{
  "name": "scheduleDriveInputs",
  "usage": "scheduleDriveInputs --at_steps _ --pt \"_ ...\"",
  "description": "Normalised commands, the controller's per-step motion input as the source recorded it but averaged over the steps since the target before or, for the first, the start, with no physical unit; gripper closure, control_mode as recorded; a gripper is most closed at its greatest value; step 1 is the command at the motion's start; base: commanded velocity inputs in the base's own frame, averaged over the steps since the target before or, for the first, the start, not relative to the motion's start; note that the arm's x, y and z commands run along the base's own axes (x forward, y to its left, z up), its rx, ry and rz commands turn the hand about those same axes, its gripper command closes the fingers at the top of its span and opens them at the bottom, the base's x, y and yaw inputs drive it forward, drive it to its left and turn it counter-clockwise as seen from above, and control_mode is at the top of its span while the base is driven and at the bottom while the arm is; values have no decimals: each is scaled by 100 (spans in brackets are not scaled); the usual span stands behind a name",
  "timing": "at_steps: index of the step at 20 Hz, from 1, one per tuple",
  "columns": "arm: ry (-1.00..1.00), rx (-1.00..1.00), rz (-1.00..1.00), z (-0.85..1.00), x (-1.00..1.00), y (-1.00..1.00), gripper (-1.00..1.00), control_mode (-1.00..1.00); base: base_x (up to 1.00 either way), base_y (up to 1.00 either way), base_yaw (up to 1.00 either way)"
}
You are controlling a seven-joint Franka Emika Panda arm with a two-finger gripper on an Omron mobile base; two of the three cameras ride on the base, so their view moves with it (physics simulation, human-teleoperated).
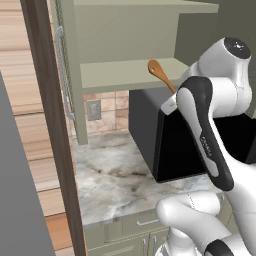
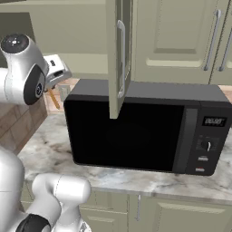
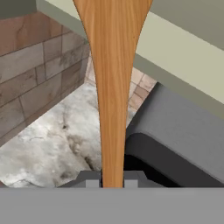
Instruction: Organize the utensils by type. Pick up the wooden spoons from the counter and place them in the open cabinet. Then pick up the metallic utensils from the counter and place them in the open drawer.
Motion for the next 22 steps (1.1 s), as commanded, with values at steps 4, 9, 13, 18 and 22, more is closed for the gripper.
scheduleDriveInputs --at_steps 4,9,13,18,22 --pt "-3 -8 0 0 20 4 100 -100 0 0 0" --pt "-5 -13 0 0 38 0 100 -100 0 0 0" --pt "-2 -11 -1 5 42 1 100 -100 0 0 0" --pt "3 -9 0 31 50 0 100 -100 0 0 0" --pt "1 -10 0 25 60 0 100 -100 0 0 0"
